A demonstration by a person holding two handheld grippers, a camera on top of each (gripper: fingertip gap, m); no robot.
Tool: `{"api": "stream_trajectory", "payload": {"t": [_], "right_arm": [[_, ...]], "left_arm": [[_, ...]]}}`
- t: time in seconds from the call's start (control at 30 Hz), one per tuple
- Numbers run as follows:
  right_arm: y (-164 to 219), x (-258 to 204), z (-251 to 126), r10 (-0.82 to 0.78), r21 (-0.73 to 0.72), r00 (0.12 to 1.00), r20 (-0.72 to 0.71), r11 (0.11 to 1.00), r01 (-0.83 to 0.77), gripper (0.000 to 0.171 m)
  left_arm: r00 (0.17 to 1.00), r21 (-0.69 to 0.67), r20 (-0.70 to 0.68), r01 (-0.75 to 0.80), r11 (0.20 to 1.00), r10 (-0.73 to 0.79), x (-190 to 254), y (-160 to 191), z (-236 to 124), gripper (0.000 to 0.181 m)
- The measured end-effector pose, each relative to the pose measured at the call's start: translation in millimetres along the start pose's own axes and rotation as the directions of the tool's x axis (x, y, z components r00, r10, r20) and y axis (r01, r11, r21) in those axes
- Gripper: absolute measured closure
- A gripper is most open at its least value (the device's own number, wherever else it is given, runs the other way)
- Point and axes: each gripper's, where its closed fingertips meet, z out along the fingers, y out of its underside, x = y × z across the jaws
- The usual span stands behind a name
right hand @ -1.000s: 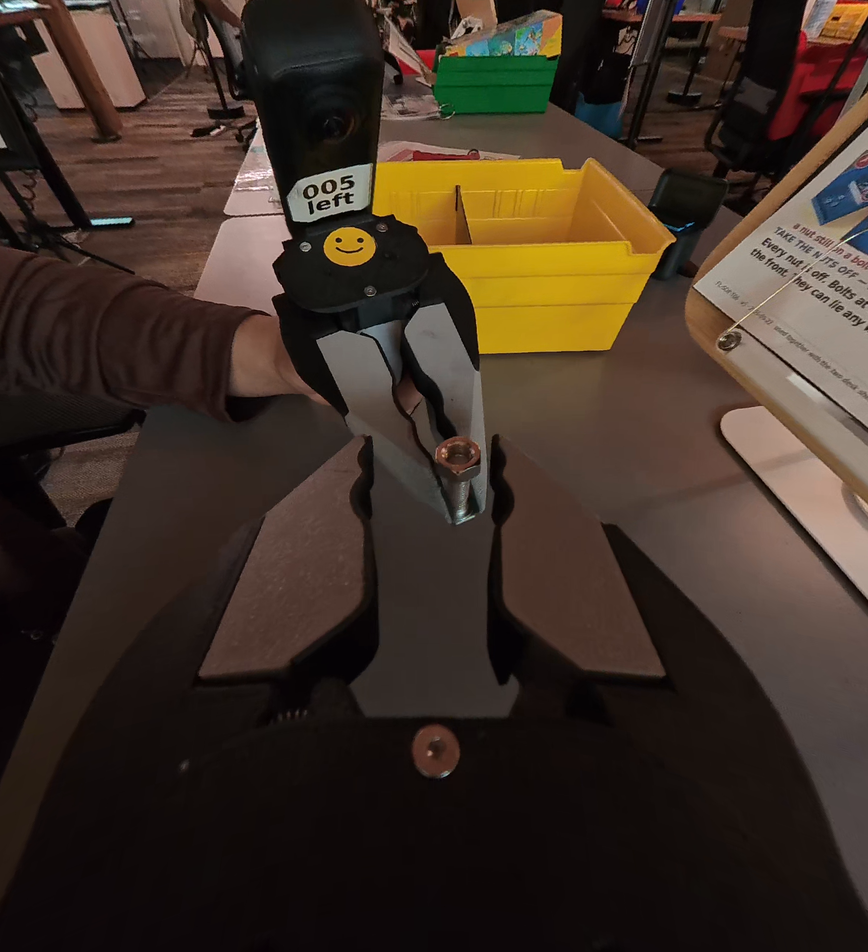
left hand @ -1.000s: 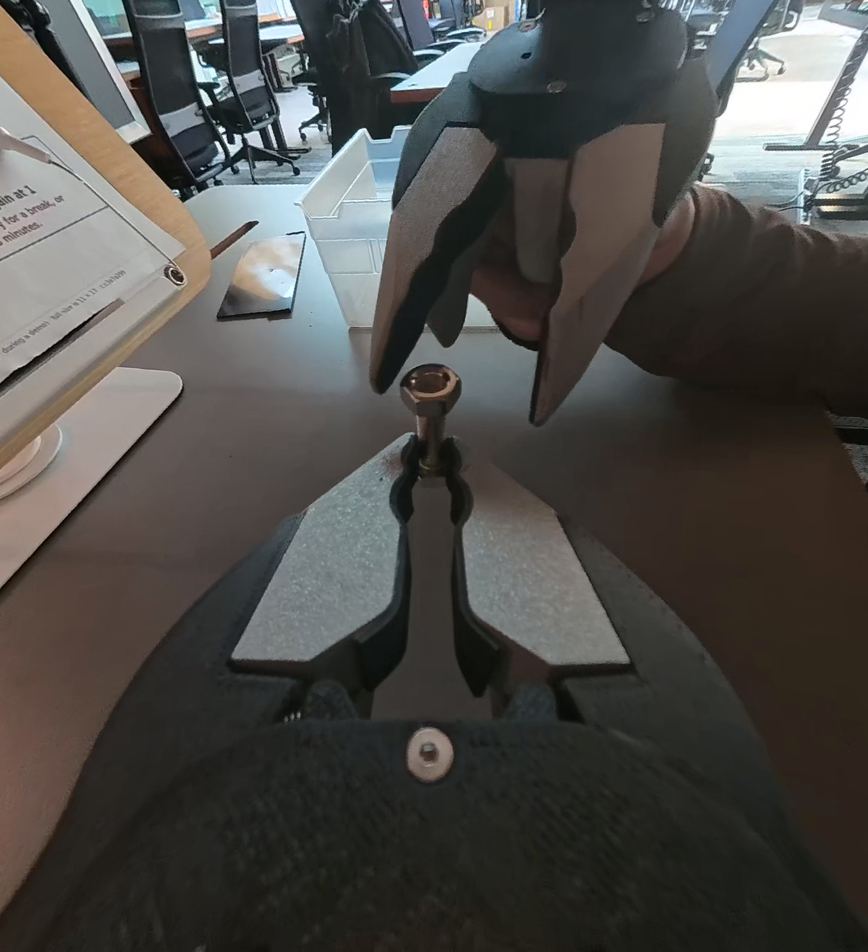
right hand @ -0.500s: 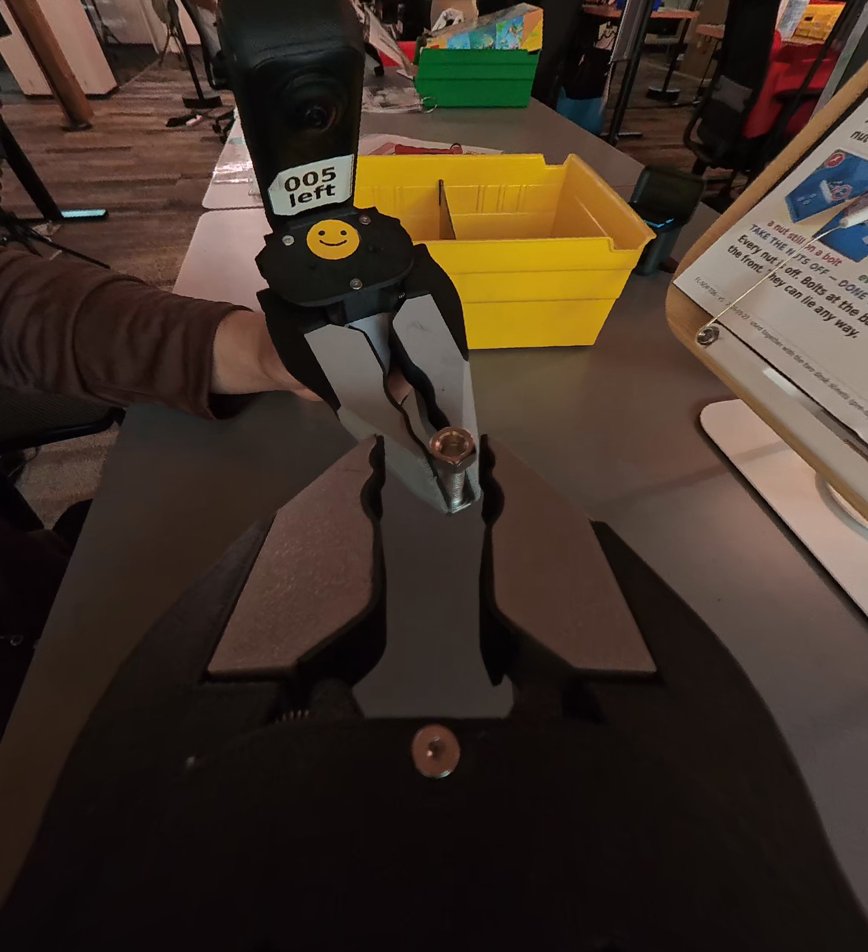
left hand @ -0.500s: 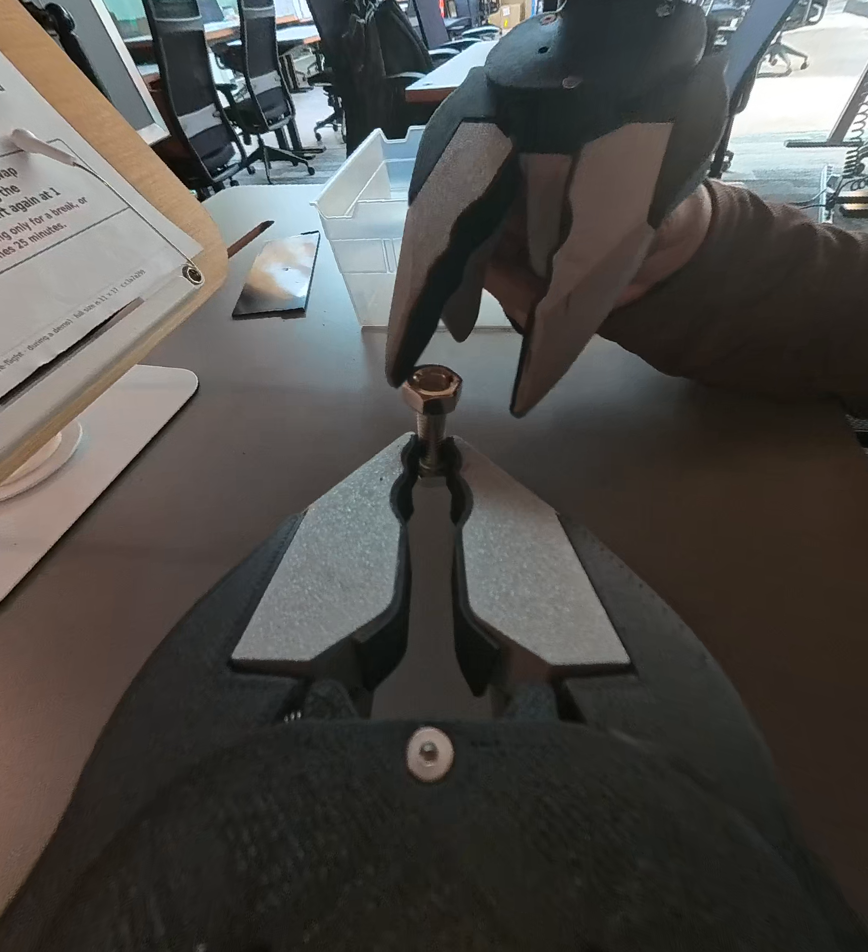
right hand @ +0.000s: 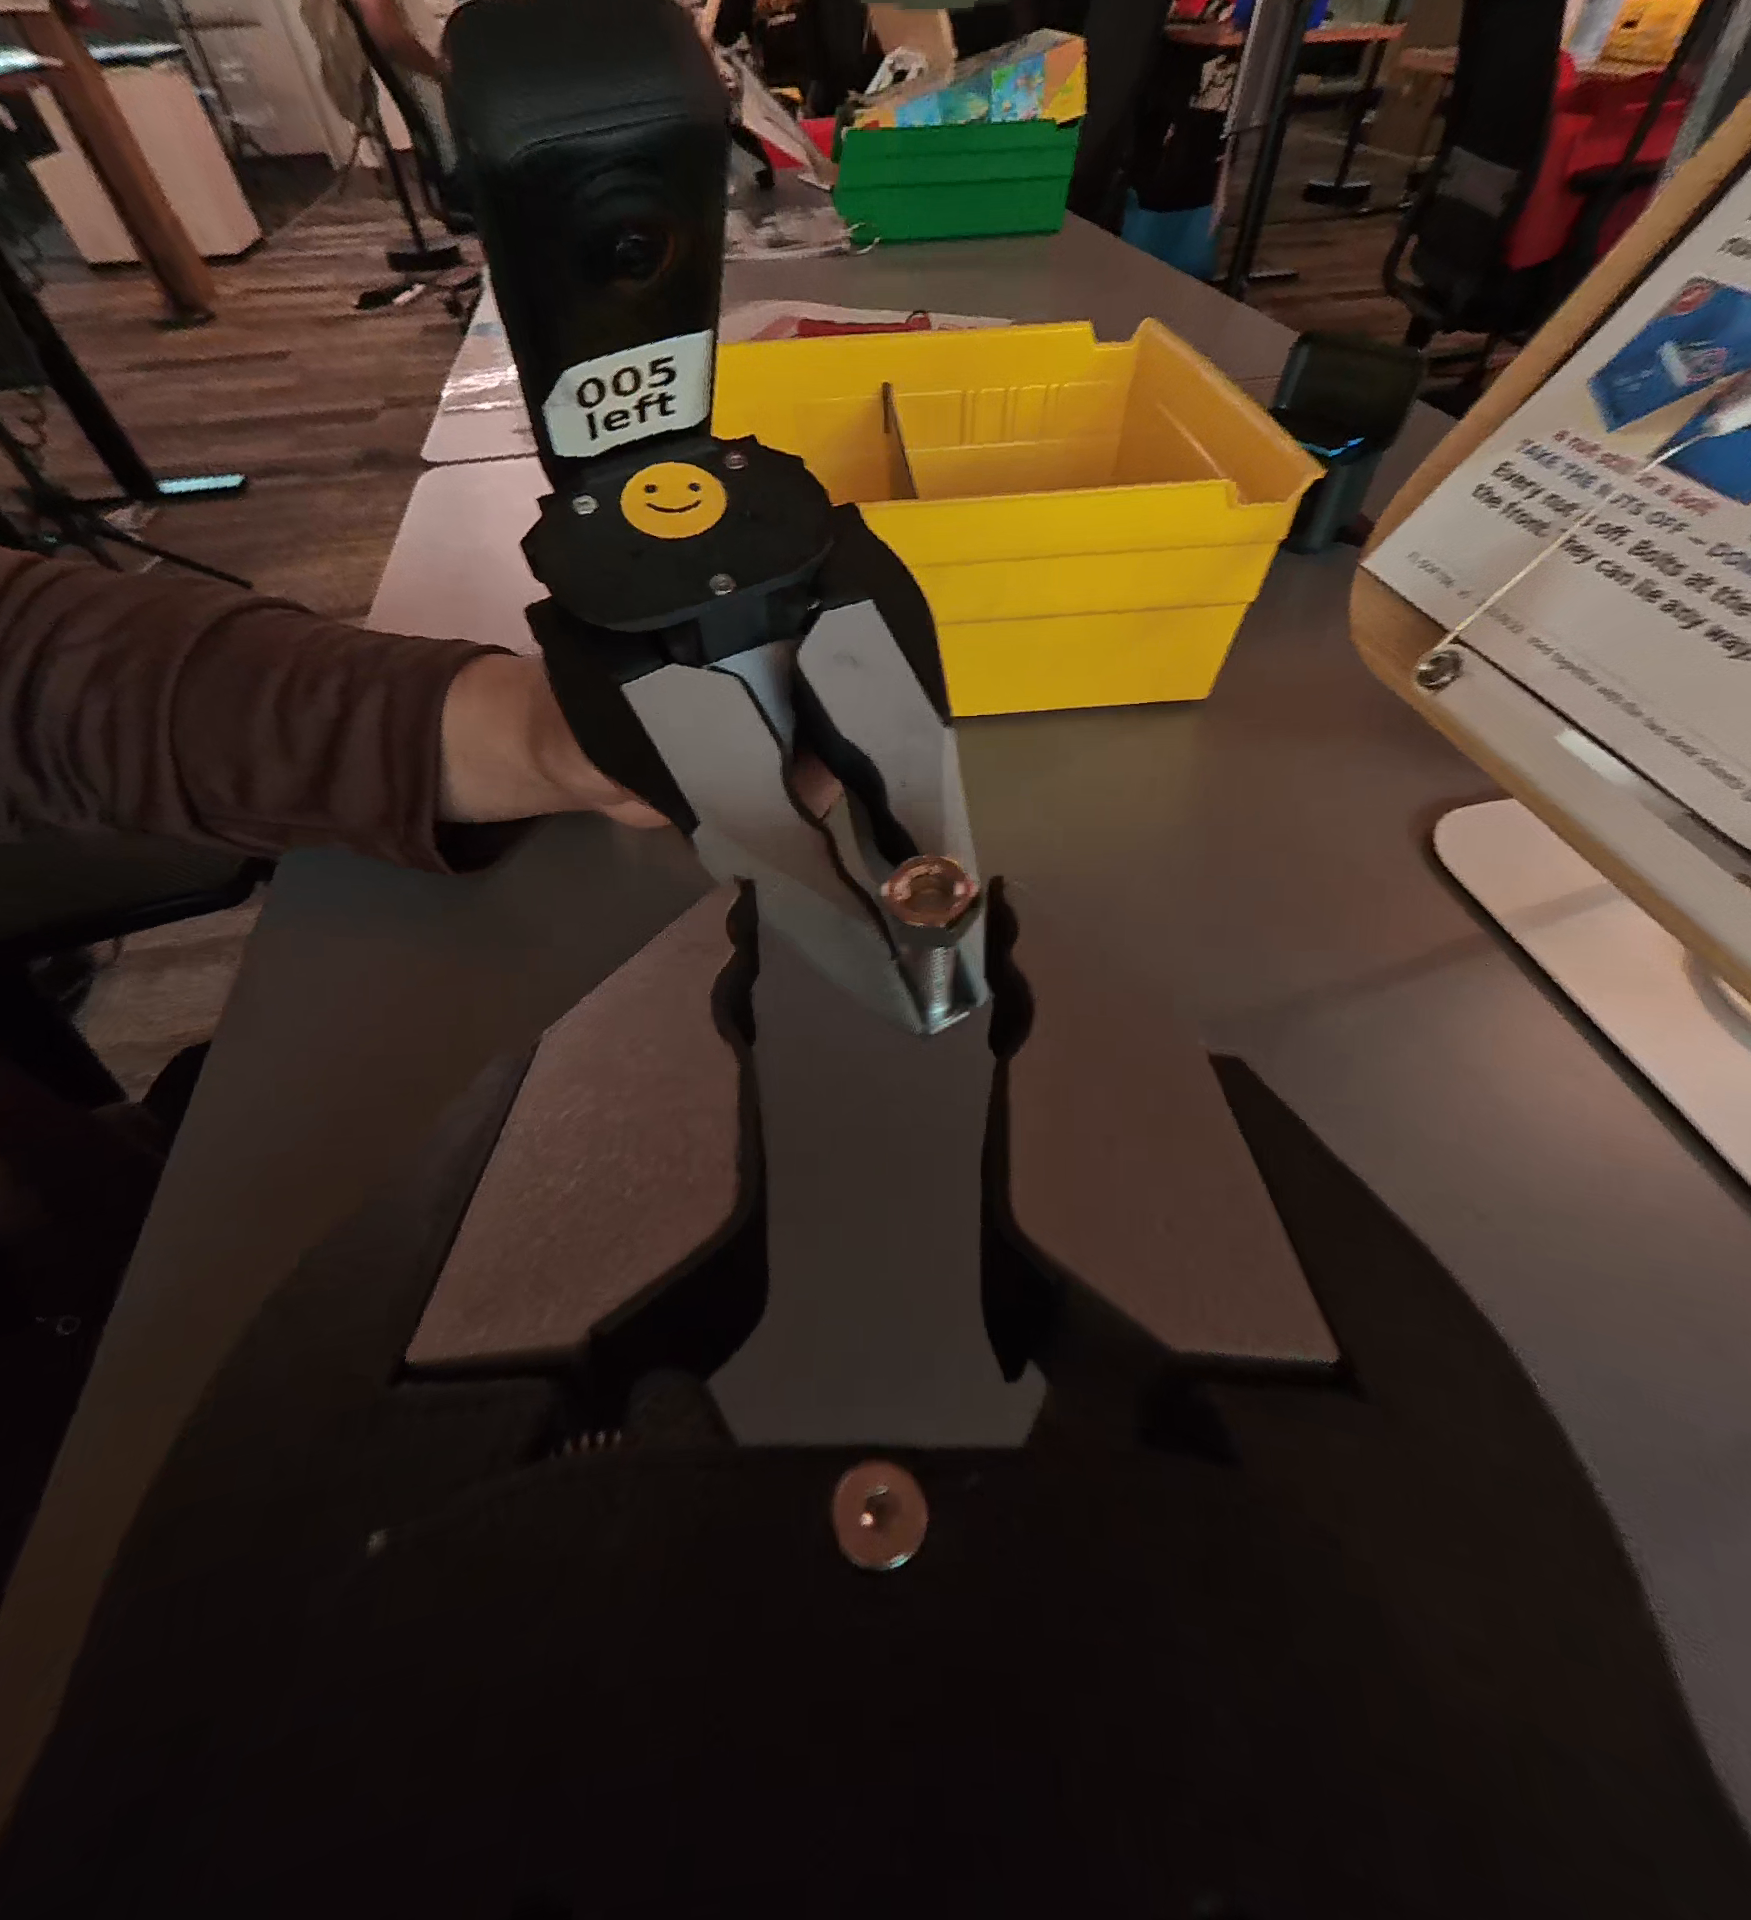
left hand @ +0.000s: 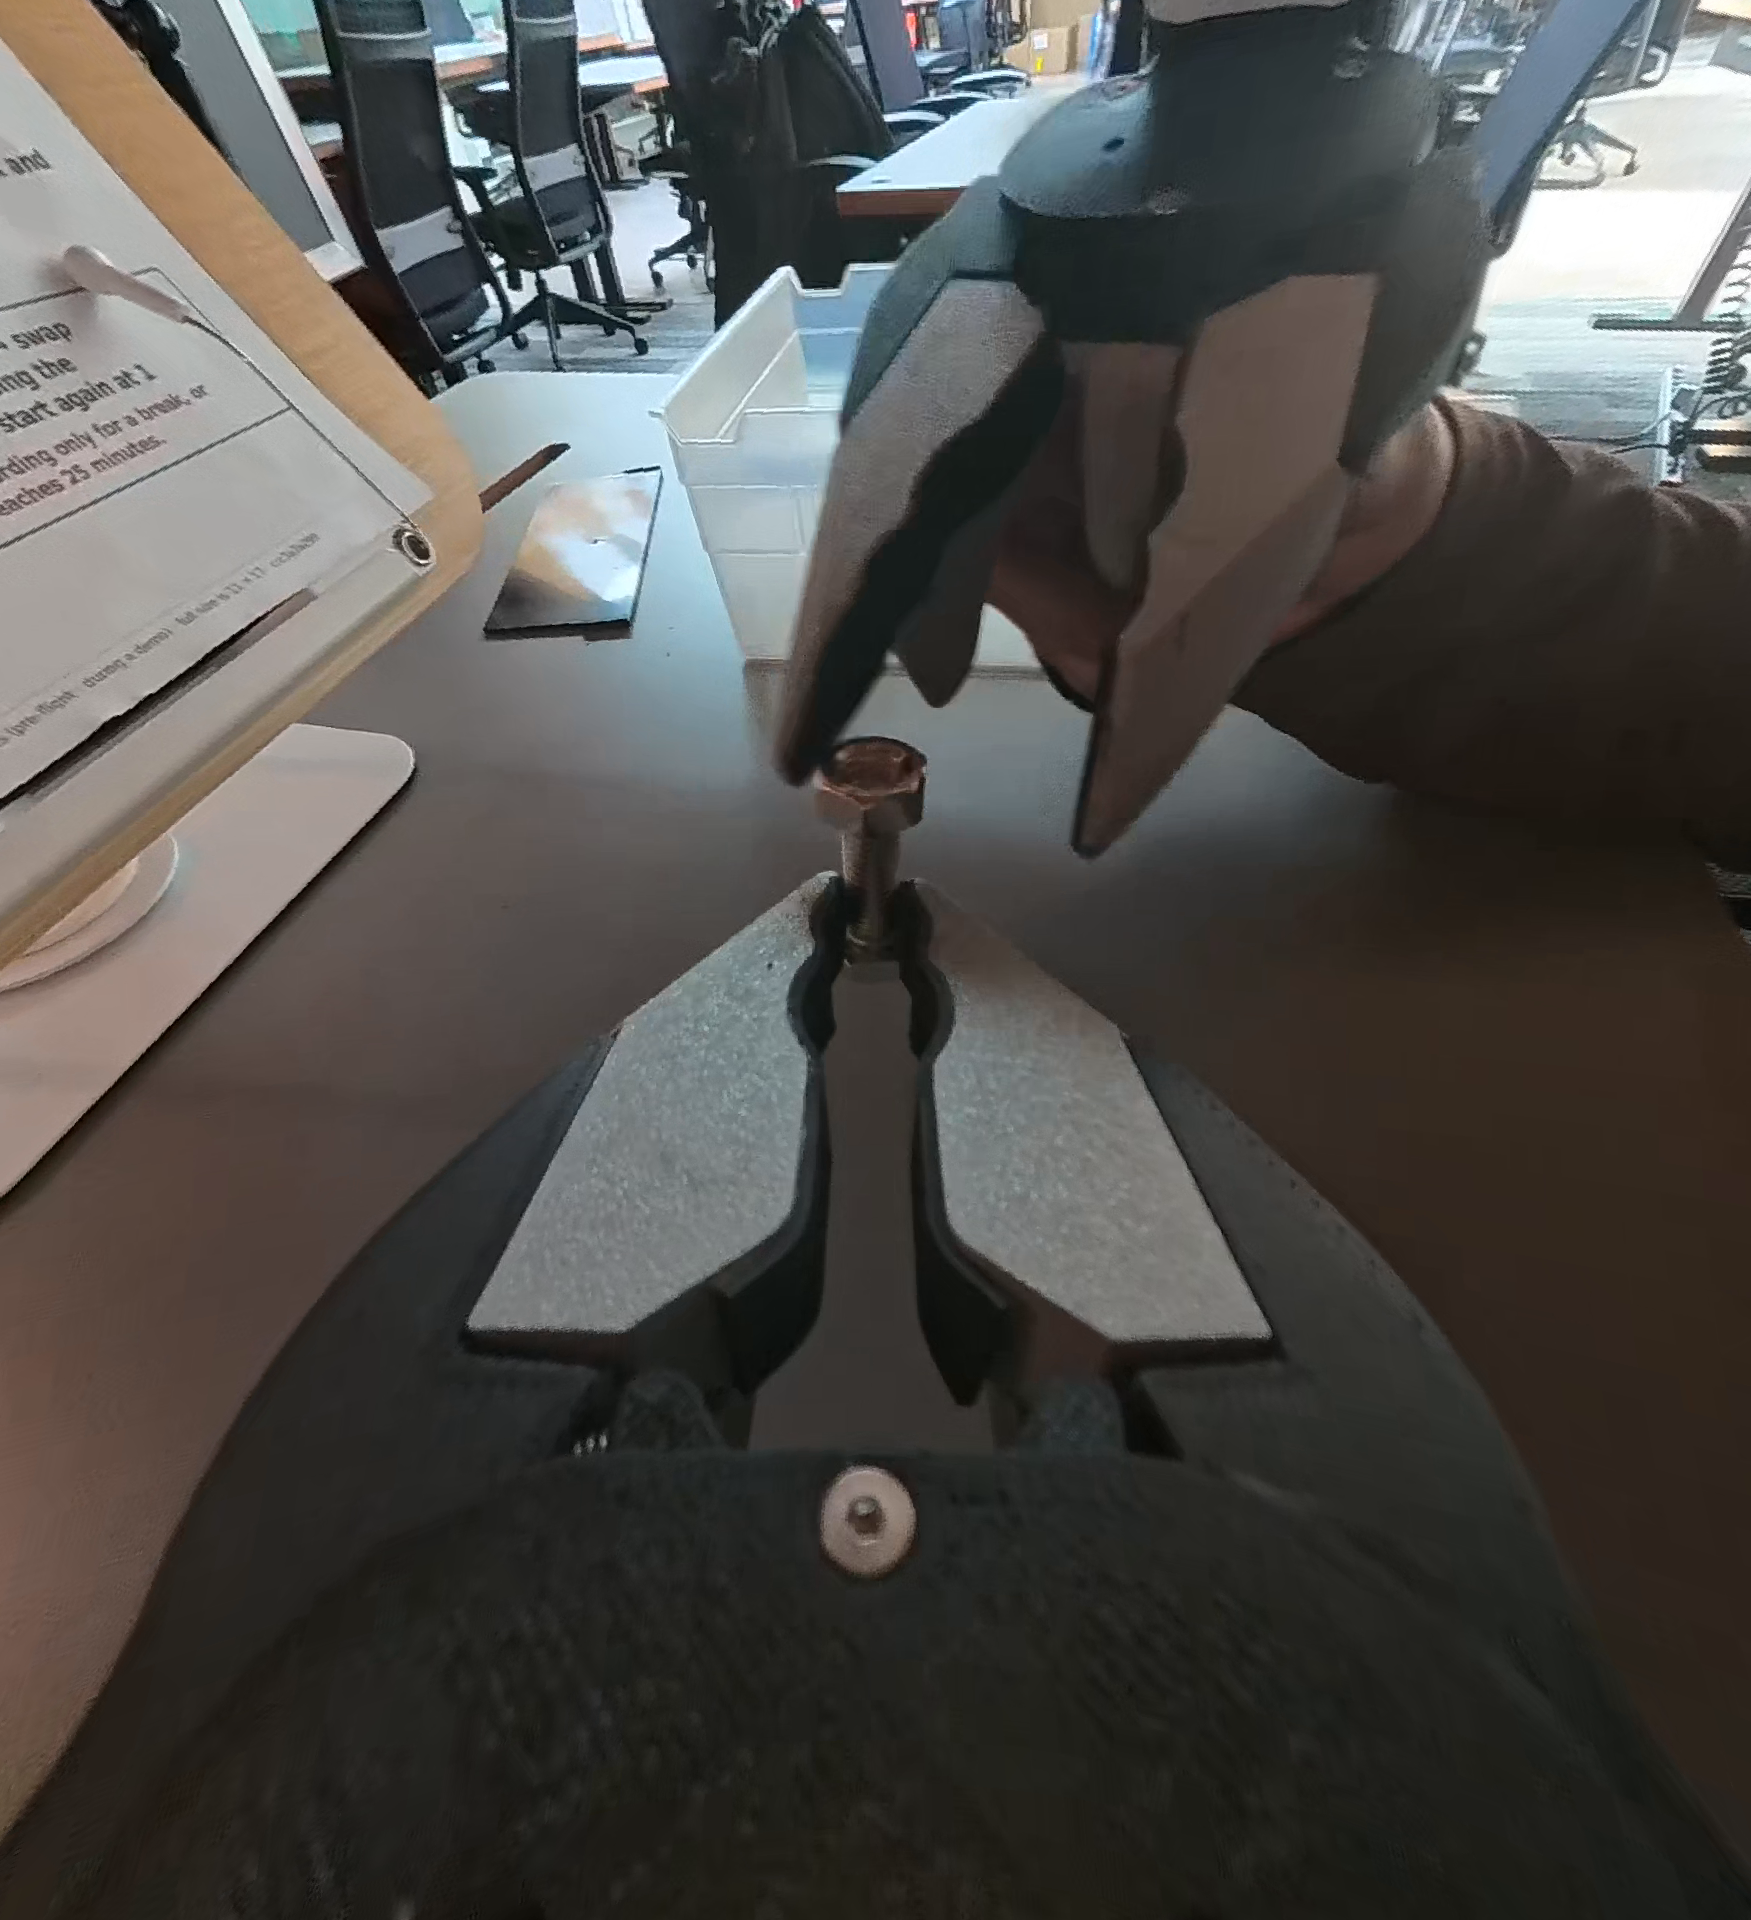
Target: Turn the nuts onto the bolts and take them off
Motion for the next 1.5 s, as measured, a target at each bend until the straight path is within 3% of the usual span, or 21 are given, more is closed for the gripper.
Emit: {"api": "stream_trajectory", "payload": {"t": [0.07,0.1,0.17,0.27,0.33,0.4,0.53,0.67,0.9,1.0,1.03,1.07,1.13,1.27,1.33,1.37,1.4,1.5], "right_arm": [[1.4,0.0,0.4,0.006,-0.015,1.000,-0.005,1.000,-0.006,0.129],[0.2,-3.7,-1.0,0.006,-0.008,1.000,0.020,1.000,-0.006,0.141],[-6.7,-4.8,-4.4,0.014,0.031,0.999,0.029,0.999,-0.015,0.142],[-11.7,2.9,-5.9,0.023,0.066,1.000,-0.010,0.998,-0.023,0.133],[-12.2,8.1,-3.2,0.056,0.080,0.998,-0.029,0.995,-0.054,0.123],[-10.4,6.5,2.8,0.097,0.084,0.995,-0.002,0.992,-0.096,0.118],[-4.3,-9.2,6.0,0.093,0.031,0.992,0.085,0.995,-0.096,0.147],[-10.3,6.8,-1.9,0.095,0.073,0.995,-0.007,0.993,-0.094,0.135],[-16.1,-0.4,3.3,0.067,0.114,0.998,0.019,0.991,-0.068,0.118],[-14.8,-3.1,6.5,0.064,0.096,0.998,0.020,0.993,-0.065,0.111],[-14.0,-2.4,4.2,0.062,0.087,0.998,0.019,0.994,-0.063,0.120],[-15.6,-8.6,0.9,0.058,0.096,0.996,0.065,0.993,-0.064,0.143],[-25.4,-1.9,-4.5,0.088,0.162,0.995,0.045,0.982,-0.094,0.131],[-26.3,13.7,-3.7,0.142,0.200,0.990,-0.023,0.971,-0.135,0.115],[-17.9,7.1,6.2,0.159,0.151,0.987,0.024,0.975,-0.161,0.115],[-14.2,-0.4,10.5,0.154,0.123,0.986,0.064,0.979,-0.161,0.124],[-12.9,-3.5,13.3,0.152,0.111,0.986,0.075,0.981,-0.159,0.119],[-13.9,4.1,6.6,0.140,0.113,0.990,0.022,0.983,-0.141,0.122]], "left_arm": [[0.996,-0.008,0.089,0.027,1.000,-0.027,-19.4,2.6,-5.7,0.173],[0.990,0.000,0.128,0.060,0.998,-0.059,-31.0,3.5,-11.1,0.174],[0.979,0.015,0.158,0.130,0.991,-0.131,-46.8,6.7,-20.3,0.174],[0.982,0.017,0.108,0.151,0.988,-0.152,-41.9,8.3,-17.5,0.174],[0.994,0.008,-0.014,0.105,0.994,-0.105,-15.3,4.7,-7.5,0.174],[0.998,-0.022,-0.052,0.027,0.999,-0.028,2.9,6.0,1.7,0.173],[0.995,-0.023,0.070,0.068,0.997,-0.067,-20.6,5.7,-3.8,0.173],[0.990,0.059,0.091,0.103,0.993,-0.108,-37.3,-5.7,-25.9,0.174],[0.995,0.036,-0.079,0.060,0.998,-0.057,2.6,-5.0,-5.8,0.173],[0.997,0.032,0.028,0.077,0.997,-0.078,-16.6,-4.1,-8.0,0.173],[0.990,0.043,0.093,0.105,0.994,-0.109,-30.8,-3.7,-12.6,0.173],[0.981,0.053,0.136,0.132,0.990,-0.138,-42.6,-2.9,-18.0,0.173],[0.984,0.046,0.118,0.132,0.990,-0.137,-43.7,-0.7,-21.8,0.174],[0.998,0.032,-0.034,0.054,0.998,-0.053,-4.3,-5.1,-5.5,0.173],[0.998,0.032,-0.058,0.042,0.999,-0.041,4.5,-6.6,0.3,0.174],[0.997,0.031,-0.052,0.051,0.998,-0.049,2.8,-6.0,0.6,0.173],[0.997,0.028,-0.041,0.064,0.998,-0.062,-1.2,-4.2,-0.5,0.173],[0.993,0.068,0.020,0.112,0.991,-0.114,-20.0,-4.8,-9.4,0.173]]}}
